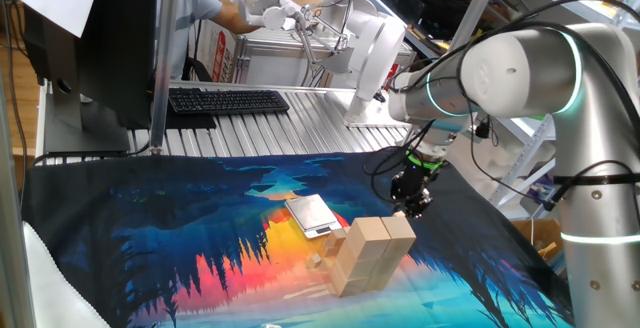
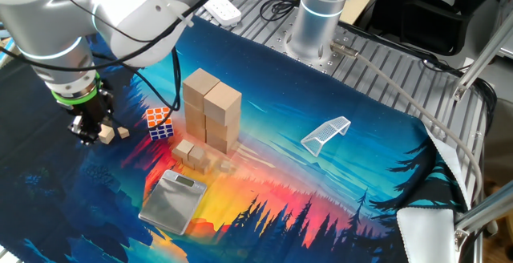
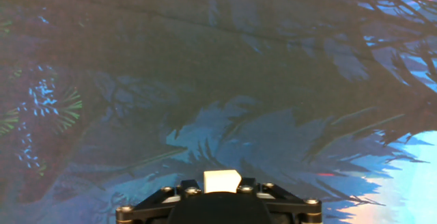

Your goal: Stack the blocks into a pyramid shape

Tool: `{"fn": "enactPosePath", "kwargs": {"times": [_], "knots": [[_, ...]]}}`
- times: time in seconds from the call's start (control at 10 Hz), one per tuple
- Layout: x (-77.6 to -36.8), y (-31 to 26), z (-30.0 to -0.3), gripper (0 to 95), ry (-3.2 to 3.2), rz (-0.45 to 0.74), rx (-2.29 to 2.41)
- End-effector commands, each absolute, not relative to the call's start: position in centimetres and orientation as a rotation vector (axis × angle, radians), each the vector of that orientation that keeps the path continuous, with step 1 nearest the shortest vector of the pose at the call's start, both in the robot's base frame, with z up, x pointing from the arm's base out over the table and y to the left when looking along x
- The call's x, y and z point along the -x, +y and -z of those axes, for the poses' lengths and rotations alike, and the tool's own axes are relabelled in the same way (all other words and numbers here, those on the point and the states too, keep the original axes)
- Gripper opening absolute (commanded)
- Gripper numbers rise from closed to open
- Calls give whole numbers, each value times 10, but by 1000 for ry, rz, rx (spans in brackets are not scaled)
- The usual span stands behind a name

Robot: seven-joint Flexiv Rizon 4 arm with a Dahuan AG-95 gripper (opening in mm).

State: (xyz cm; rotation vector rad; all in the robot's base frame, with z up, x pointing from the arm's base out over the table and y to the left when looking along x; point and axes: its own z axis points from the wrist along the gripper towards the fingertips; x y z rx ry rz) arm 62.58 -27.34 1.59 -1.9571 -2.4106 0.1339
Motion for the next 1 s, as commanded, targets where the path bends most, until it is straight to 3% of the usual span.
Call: {"fn": "enactPosePath", "kwargs": {"times": [0.1,1.0], "knots": [[-625,-272,-19,0,-2410,-136,1954],[-612,-224,-64,0,-2309,-122,1974]]}}
